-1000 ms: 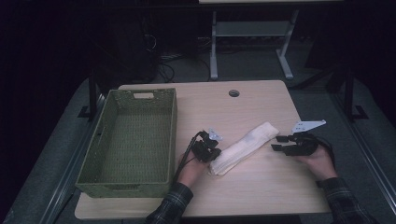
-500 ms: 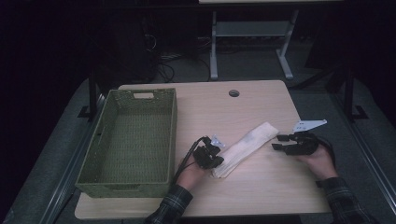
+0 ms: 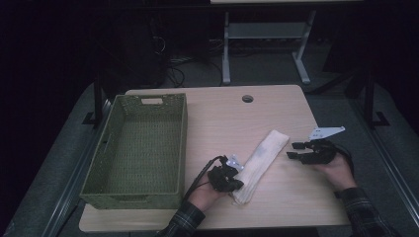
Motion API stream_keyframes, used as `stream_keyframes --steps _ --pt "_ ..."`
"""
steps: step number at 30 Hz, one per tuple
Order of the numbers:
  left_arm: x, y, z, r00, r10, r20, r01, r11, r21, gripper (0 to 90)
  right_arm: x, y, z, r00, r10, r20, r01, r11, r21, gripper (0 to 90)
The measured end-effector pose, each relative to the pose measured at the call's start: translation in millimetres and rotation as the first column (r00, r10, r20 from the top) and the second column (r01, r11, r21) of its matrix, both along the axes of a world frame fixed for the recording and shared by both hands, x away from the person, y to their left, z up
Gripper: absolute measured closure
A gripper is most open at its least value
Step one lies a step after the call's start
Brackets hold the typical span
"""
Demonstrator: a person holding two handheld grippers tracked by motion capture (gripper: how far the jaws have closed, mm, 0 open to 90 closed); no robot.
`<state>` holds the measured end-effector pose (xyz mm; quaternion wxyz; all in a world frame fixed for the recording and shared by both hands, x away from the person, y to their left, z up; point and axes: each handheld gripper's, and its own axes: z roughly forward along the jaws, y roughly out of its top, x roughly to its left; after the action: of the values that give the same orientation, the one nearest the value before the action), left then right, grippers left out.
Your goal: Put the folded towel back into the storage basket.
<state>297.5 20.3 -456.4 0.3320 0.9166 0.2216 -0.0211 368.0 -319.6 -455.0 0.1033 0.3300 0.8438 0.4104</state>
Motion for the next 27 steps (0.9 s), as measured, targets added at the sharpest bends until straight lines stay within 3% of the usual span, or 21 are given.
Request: stream_keyframes --steps 3,8,16,23,27 --pt "-6.9 -8.5 0.3 0.9988 -0.05 0.002 0.05 0.9987 0.006 89.8 0.1 1.9 -0.2 1.0 0.006 0.005 -0.006 1.0 0.001 48.2" --pt "-15.9 -26.1 -1.1 0.9932 -0.116 0.001 0.116 0.9931 -0.018 89.7 0.2 5.0 -0.3 0.9999 0.015 0.008 -0.015 0.9999 -0.005 48.1" --pt "-27.7 -53.5 -3.9 0.9757 -0.219 0.008 0.219 0.9749 -0.039 89.7 2.1 5.7 0.6 0.9995 0.022 0.021 -0.022 0.9998 -0.005 47.7" --pt "-25.4 -62.8 -2.0 0.9685 -0.248 0.017 0.249 0.967 -0.053 89.7 3.7 9.0 1.5 0.9994 0.025 0.025 -0.025 0.9997 -0.005 47.2" --pt "-17.5 -57.2 6.3 0.9684 -0.239 0.07 0.244 0.9671 -0.071 85.8 4.6 9.6 1.7 0.9993 0.03 0.021 -0.03 0.9995 0.005 46.8"
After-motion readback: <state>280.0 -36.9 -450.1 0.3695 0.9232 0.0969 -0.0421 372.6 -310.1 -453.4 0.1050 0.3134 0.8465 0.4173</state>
